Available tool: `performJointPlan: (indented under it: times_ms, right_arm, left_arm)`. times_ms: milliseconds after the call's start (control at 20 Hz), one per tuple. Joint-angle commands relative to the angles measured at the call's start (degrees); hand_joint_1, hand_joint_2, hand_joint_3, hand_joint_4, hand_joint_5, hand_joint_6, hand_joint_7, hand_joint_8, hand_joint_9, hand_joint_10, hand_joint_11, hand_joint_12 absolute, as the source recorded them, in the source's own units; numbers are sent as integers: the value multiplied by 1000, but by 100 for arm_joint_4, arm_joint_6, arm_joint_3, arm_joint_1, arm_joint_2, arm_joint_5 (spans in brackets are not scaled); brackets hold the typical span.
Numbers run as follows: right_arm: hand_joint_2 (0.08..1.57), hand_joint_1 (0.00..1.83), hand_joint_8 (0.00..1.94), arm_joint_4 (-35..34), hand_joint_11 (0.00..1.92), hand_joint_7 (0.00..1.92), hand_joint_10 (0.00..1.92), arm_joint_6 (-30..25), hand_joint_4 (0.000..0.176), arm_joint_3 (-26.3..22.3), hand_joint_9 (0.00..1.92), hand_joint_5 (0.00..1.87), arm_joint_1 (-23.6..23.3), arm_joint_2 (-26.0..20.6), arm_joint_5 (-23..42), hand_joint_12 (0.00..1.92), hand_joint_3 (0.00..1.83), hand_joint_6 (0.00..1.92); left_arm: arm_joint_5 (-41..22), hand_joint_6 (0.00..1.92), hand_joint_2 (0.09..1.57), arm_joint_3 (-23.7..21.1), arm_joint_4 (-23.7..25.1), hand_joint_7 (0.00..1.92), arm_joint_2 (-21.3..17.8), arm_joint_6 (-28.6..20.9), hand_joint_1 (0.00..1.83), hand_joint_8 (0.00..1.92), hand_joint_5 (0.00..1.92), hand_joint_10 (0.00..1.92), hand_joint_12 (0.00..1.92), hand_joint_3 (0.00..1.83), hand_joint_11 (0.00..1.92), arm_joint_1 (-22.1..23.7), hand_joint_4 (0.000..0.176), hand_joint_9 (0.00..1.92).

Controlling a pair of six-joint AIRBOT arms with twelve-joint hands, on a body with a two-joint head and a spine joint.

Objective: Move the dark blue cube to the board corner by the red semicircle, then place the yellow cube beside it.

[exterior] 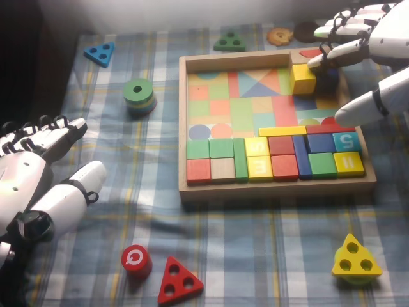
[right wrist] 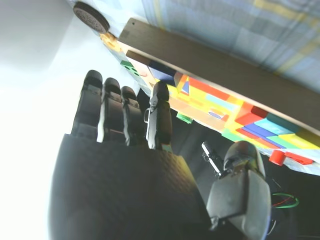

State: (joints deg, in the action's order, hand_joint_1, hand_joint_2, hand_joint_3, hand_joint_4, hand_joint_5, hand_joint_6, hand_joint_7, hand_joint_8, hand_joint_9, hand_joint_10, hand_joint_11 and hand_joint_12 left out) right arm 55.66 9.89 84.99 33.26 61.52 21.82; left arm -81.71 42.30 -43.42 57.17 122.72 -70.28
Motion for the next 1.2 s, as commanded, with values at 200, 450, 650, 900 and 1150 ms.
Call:
performJointPlan:
  times_ms: [200, 450, 650, 900, 1150]
  right_arm:
    - [947, 0, 0, -644, 0, 0, 0, 373, 36, -270, 0, 161, -315, -267, 414, 0, 39, 0]
    - [1031, 0, 0, -1816, 0, 0, 0, 1051, 0, -709, 0, 155, -314, -676, 976, 0, 62, 1]
    - [981, 0, 0, -2901, 0, 0, 0, 2132, 40, -1236, 0, 30, 190, -958, 1307, 0, 31, 0]
    - [942, 0, 0, -5329, 0, 0, 0, 4657, 55, -2094, 0, 76, 1347, -1224, 2510, 0, 7, 19]
    - [954, 0, 0, -6719, 0, 0, 0, 5200, 34, -2608, 0, 69, 2388, -1375, 4224, 0, 9, 6]
  left_arm:
    - [-607, 1, 1374, 9, 245, 252, 26, -27, 0, 2, 295, 4, 373, 0, 0, 20, 0, 220]
    - [-625, 3, 1402, 1, 226, 258, 26, -27, 0, 2, 307, 7, 416, 3, 0, 15, 0, 234]
    - [-704, 2, 1405, -15, 190, 257, 19, -27, 0, 1, 298, 2, 402, 3, 0, -21, 0, 226]
    - [-804, 2, 1412, -76, 164, 232, -37, -26, 0, 1, 308, 2, 307, 2, 0, -78, 0, 195]
    - [-1134, 2, 1341, -239, 260, 185, -239, -18, 0, 2, 241, 3, 6, 0, 0, -164, 0, 142]
